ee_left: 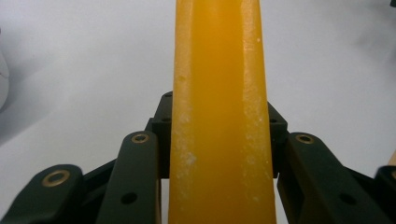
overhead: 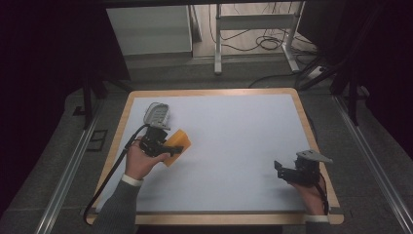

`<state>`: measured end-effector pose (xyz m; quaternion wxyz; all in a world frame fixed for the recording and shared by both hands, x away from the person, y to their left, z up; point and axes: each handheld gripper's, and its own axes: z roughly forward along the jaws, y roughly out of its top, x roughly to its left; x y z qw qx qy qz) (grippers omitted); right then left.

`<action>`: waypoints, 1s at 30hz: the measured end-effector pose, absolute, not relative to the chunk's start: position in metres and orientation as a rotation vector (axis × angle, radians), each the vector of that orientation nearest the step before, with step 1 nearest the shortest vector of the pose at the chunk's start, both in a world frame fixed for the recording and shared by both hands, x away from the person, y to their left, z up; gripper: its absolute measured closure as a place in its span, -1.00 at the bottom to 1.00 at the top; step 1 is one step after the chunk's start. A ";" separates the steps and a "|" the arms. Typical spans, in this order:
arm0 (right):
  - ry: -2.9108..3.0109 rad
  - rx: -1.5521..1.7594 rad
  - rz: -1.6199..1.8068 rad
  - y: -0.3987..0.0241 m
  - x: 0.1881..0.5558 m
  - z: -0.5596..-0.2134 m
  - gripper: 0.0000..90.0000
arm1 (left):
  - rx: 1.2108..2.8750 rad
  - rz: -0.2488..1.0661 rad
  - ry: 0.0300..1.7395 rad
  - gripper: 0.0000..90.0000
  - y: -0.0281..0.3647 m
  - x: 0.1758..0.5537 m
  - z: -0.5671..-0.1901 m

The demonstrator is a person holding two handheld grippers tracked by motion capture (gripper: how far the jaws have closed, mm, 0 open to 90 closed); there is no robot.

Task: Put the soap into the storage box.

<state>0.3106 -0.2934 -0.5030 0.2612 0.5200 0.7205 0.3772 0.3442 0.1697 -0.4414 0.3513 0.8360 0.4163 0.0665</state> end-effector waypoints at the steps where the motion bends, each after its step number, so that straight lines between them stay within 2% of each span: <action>1: 1.950 1.409 1.022 -0.293 0.311 -0.503 -0.83 | 2.163 0.171 1.080 0.36 0.170 0.345 -0.442; 30: 1.964 1.418 1.003 -0.294 0.312 -0.506 -0.83 | 2.172 0.187 1.104 0.36 0.186 0.369 -0.429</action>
